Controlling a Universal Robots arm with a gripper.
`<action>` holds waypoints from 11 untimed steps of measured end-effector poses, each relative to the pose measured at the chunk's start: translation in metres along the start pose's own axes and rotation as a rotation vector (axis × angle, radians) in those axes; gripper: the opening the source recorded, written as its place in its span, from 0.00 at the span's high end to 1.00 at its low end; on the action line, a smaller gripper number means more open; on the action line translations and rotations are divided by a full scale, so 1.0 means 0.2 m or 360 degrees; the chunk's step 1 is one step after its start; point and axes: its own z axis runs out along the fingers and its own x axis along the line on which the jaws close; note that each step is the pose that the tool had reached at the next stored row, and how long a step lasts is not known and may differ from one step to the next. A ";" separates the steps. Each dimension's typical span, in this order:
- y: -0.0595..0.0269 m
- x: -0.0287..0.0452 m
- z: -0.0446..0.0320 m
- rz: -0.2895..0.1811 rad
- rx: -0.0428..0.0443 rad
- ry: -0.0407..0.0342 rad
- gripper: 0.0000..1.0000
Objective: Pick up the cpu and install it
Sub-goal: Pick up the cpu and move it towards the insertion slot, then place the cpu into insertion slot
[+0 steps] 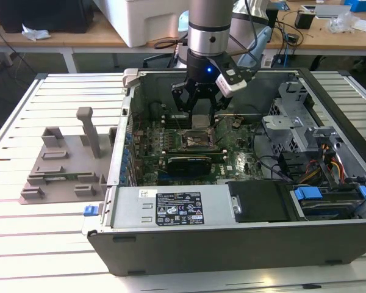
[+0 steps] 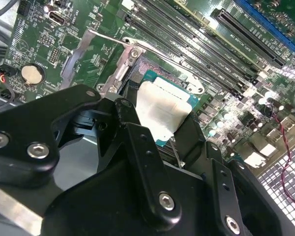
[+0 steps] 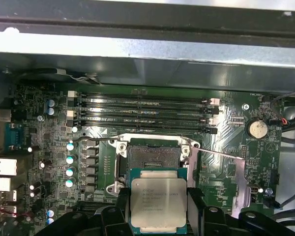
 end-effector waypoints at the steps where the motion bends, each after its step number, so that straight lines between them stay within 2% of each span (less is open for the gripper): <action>1: 0.000 0.000 0.000 0.0000 0.0000 0.0000 0.46; 9: 0.000 0.000 0.001 0.0005 0.0000 0.0000 0.46; 11: 0.000 -0.001 0.001 0.0079 0.0000 0.0004 0.46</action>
